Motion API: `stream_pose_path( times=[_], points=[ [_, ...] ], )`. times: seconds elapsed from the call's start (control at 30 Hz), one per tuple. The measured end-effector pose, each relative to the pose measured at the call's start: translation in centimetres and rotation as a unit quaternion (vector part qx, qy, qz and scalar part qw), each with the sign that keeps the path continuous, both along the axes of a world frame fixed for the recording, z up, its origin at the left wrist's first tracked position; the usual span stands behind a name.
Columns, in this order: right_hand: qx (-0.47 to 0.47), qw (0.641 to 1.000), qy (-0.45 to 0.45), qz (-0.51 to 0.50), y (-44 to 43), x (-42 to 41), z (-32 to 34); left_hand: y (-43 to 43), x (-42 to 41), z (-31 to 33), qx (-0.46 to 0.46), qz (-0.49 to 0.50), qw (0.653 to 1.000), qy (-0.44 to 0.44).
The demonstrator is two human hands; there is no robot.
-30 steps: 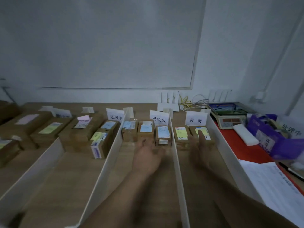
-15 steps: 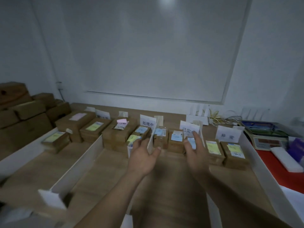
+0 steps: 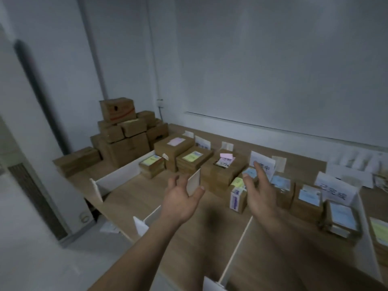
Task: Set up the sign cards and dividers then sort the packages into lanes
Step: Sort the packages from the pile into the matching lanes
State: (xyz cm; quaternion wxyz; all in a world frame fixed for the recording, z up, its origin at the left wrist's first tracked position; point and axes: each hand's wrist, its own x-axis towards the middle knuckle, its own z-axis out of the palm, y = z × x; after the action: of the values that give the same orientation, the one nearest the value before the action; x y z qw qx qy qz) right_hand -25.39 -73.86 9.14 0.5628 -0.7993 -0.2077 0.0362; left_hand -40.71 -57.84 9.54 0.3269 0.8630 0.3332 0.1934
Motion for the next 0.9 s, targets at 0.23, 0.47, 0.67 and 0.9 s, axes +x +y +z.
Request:
stream_pose_path(
  times=[0.23,0.47,0.67,0.9],
  points=[
    [0.001,1.0,-0.017,0.023,9.8,-2.8,0.2,9.1,-3.7,-0.5,0.019,0.044,0.999,0.0],
    [0.006,0.999,-0.035,0.033,21.6,-7.8,0.4,21.2,-9.1,-0.4,0.034,0.043,0.998,-0.022],
    [0.014,0.999,-0.04,0.025,32.5,-12.9,0.5,32.0,-14.2,-0.1,0.029,0.049,0.998,-0.013],
    [0.02,0.995,-0.049,0.079,44.1,-16.2,1.1,41.9,-18.7,-0.2,0.011,0.083,0.996,-0.007]
  ],
)
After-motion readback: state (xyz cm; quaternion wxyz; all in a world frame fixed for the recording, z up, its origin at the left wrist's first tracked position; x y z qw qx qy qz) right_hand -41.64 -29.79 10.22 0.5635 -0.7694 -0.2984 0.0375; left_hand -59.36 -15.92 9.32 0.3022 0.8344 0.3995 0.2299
